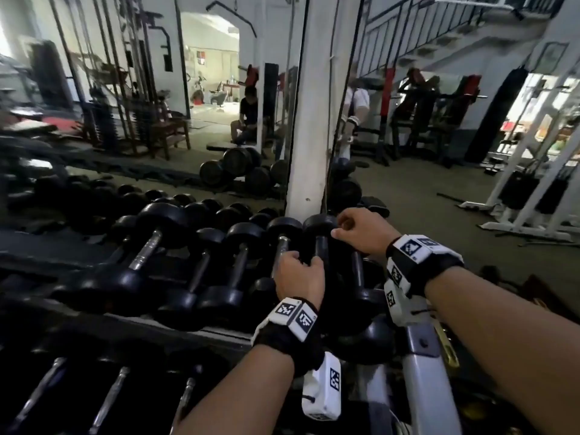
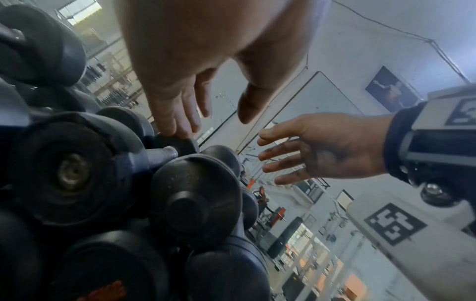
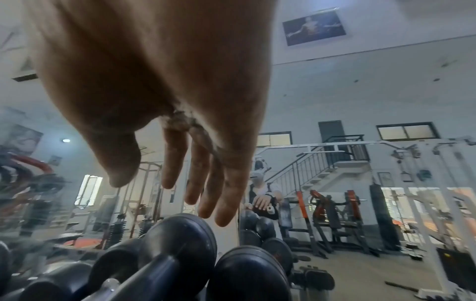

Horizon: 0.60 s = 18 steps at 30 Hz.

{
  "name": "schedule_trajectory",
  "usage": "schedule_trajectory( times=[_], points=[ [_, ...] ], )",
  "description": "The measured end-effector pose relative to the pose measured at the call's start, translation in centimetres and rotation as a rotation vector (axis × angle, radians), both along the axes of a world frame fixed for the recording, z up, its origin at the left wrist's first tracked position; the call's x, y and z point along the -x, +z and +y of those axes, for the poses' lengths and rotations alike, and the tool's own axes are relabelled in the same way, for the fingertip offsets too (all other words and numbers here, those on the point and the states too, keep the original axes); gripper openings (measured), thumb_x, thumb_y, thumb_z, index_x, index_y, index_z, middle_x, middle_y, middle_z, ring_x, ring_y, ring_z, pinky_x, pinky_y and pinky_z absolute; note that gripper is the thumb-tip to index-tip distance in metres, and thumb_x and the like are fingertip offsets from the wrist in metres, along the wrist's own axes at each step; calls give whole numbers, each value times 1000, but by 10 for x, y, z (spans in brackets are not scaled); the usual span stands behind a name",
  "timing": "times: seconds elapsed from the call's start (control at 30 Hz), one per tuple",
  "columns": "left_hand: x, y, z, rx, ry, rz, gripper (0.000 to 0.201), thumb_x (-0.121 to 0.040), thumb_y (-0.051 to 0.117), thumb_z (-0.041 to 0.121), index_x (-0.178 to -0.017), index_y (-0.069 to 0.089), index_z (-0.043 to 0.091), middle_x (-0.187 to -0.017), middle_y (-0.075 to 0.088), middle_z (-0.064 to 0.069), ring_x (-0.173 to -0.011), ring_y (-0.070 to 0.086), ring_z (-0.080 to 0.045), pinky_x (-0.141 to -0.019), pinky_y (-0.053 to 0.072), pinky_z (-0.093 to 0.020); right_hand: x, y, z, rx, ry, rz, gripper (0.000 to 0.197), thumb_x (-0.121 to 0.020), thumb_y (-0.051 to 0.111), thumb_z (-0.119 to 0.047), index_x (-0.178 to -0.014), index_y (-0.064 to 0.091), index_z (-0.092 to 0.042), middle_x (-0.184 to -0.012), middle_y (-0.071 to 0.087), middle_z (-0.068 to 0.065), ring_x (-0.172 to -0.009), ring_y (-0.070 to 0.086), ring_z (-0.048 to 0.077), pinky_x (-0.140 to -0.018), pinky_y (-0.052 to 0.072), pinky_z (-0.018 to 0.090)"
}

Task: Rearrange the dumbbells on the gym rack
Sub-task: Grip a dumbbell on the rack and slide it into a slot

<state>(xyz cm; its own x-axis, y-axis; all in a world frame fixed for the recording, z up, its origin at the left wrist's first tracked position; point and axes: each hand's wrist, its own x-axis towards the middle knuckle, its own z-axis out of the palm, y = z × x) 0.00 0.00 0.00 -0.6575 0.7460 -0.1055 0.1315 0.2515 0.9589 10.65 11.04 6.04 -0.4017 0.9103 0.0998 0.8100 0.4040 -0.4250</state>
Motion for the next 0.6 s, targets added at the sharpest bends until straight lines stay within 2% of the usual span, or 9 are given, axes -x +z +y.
schedule_trajectory(
  times=[0.07,0.2,0.3,0.4,0.47,0.6],
  points=[
    [-12,-6,12,-19,95,-49,43,-89,66,25,-128,57,10,-123,65,-7,-118,59,-26,-96,43,-30,-3,-1,18,-1,53,-24,37,-89,72,-35,-119,67,-14,-114,71,8,-111,64,25,-93,47,29],
    [-43,-25,26,-28,351,-132,50,-84,70,27,-128,54,11,-131,53,-14,-119,55,-32,-103,43,-41,-3,-6,55,28,156,-44,38,-85,75,-36,-118,66,-19,-117,70,7,-111,65,27,-99,49,36],
    [-64,-33,34,55,488,-244,60,-83,72,34,-134,48,12,-138,43,-20,-123,47,-36,-105,39,-41,0,-14,79,48,270,-43,49,-85,77,-35,-129,61,-18,-125,66,8,-116,62,27,-101,46,33],
    [-78,-36,42,100,529,-375,80,-79,72,52,-142,36,19,-141,37,-21,-124,45,-38,-105,41,-44,7,-24,95,79,367,-36,59,-83,79,-35,-135,57,-20,-132,63,7,-122,59,24,-99,40,25],
    [-82,-40,50,107,534,-392,88,-75,71,59,-145,30,24,-141,35,-23,-123,46,-40,-105,41,-45,11,-32,104,107,408,-32,64,-82,80,-37,-139,54,-22,-136,62,6,-126,57,23,-97,36,20],
    [-79,-41,62,133,554,-386,95,-69,75,62,-144,30,25,-137,41,-26,-121,49,-40,-105,41,-45,20,-46,118,145,450,-4,67,-79,82,-41,-137,54,-25,-132,63,3,-122,59,22,-99,40,24]
  ],
)
